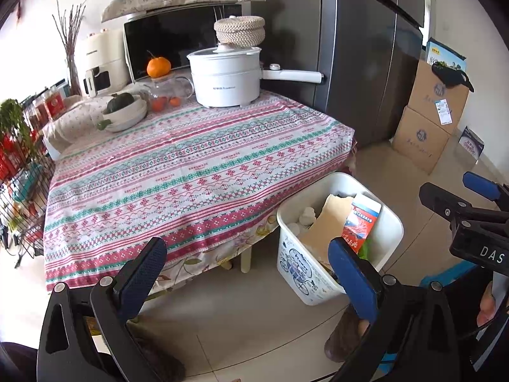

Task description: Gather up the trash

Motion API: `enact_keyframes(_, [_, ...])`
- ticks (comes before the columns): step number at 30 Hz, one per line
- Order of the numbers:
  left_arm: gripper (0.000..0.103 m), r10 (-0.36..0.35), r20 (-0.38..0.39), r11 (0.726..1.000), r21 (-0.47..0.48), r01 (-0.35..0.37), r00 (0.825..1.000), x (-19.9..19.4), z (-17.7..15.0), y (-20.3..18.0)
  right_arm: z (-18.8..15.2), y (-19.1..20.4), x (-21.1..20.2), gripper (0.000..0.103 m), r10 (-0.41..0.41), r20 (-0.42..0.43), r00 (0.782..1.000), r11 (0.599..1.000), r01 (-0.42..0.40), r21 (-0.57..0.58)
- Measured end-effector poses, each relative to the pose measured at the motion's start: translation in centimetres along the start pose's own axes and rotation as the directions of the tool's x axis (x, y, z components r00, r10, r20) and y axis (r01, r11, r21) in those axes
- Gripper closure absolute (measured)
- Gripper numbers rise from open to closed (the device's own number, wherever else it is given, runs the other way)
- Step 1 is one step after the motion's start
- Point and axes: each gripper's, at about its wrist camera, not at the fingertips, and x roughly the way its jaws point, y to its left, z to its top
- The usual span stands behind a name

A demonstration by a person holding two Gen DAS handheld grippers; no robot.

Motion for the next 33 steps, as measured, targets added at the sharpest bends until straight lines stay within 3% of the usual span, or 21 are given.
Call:
enact_keyframes(16, [0.001,0.002,0.024,1.0,-0.013,-0.002,1.0,-0.73,0.2,-0.1,0.35,0.02,-0.78,0.001,-0.008,0.046,0.999,1.0,0.008,-0.01])
enact_keyframes(33, [0.001,0.0,0.014,1.0,-0.009,0.0,1.0,-0.64,0.05,-0.15,0.33,-0.17,-0.42,0.001,-0.009,0.042,0.999,1.0,0.01,-0.012])
